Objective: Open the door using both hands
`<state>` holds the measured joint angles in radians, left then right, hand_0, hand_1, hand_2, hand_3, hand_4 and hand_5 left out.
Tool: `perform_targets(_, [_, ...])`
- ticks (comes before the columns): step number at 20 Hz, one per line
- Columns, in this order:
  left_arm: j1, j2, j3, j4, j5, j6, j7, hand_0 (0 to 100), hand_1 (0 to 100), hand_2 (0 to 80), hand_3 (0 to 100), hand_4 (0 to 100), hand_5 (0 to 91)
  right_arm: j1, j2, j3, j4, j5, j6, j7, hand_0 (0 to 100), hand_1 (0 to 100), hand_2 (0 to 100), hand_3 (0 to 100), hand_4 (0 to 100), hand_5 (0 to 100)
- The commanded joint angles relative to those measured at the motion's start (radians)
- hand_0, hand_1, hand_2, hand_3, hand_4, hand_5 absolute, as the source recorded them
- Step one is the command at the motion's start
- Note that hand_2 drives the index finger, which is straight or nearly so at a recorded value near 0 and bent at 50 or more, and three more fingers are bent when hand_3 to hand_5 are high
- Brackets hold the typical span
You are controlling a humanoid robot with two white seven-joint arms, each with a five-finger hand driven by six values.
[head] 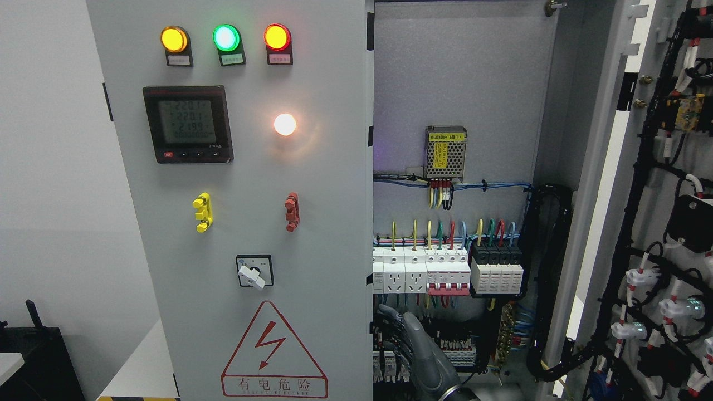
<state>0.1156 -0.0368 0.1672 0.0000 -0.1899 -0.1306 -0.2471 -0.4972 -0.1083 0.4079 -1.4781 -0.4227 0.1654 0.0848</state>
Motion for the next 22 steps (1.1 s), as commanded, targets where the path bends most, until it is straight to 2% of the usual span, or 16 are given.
perform_targets(1, [-0.001,0.000,0.000,0.034,0.000,0.000,0.000,0,0,0.0,0,3,0.0,-0.014,-0.001,0.018,0.013,-0.014,0.000,0.001,0,0,0,0,0,0])
perform_targets(6, [-0.001,0.000,0.000,0.034,0.000,0.000,0.000,0,0,0.0,0,3,0.0,-0.024,-0.001,0.031,0.012,-0.022,0.000,0.001,0,0,0,0,0,0])
perform_targets(9, [0.001,0.000,0.000,0.034,0.000,0.000,0.000,0,0,0.0,0,3,0.0,-0.030,-0.001,0.035,0.013,-0.022,0.000,0.024,0,0,0,0,0,0])
perform_targets(22, [0.001,0.000,0.000,0.034,0.000,0.000,0.000,0,0,0.0,0,3,0.0,-0.069,-0.002,0.042,0.065,-0.022,0.000,0.026,0,0,0,0,0,0])
